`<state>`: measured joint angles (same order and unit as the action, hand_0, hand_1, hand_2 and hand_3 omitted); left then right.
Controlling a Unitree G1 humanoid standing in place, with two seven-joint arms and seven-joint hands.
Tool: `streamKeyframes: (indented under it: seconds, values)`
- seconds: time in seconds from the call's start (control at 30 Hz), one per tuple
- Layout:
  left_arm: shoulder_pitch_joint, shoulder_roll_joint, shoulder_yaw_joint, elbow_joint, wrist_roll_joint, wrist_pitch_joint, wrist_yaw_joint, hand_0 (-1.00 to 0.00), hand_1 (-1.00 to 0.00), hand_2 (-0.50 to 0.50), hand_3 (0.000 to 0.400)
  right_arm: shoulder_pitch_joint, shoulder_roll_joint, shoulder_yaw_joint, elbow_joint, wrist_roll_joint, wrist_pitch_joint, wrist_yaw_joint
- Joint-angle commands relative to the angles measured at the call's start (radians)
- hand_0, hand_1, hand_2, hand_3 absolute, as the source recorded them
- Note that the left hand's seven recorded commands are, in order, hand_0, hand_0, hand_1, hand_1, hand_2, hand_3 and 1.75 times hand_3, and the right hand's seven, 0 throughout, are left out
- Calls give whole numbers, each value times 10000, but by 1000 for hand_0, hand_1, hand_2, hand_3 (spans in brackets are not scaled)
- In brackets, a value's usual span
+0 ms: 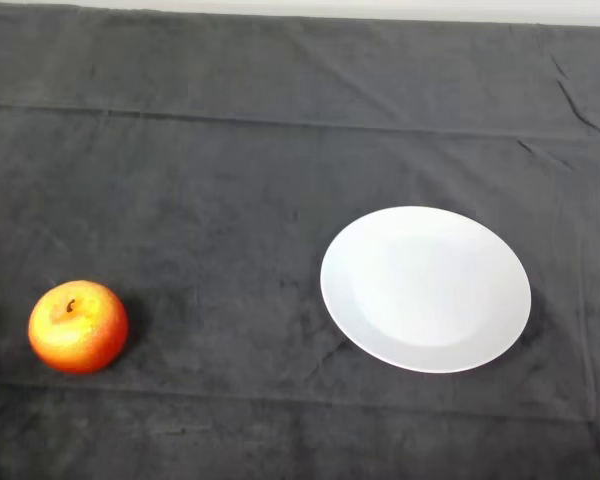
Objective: Move the apple to the plate
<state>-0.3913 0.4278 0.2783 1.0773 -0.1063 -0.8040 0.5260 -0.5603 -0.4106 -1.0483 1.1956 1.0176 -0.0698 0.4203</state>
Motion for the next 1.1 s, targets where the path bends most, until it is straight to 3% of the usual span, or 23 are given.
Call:
streamKeyframes:
  seconds: [0.03,0.43,0.6,0.77,0.97,1.1]
  values:
    - [-114,-68,-267,-722,319,214,88,0,0,0,0,39,-183,-154,-80,114,-67,59]
    - [1223,-559,-1429,-4441,1271,1539,238,0,0,0,0,57,-155,-140,-148,106,-56,24]
    - [1891,-786,-2178,-5948,1644,2303,244,0,0,0,0,68,-138,-130,-190,101,-48,1]
    - [2556,-654,-2815,-7278,1783,3242,-92,0,0,0,0,81,-120,-119,-236,95,-40,-24]
    - [2993,-288,-3186,-8018,1831,4147,-697,0,0,0,0,96,-100,-106,-289,89,-30,-55]
    - [3018,-138,-3336,-7851,1917,4469,-985,0,0,0,0,105,-88,-99,-319,86,-24,-73]
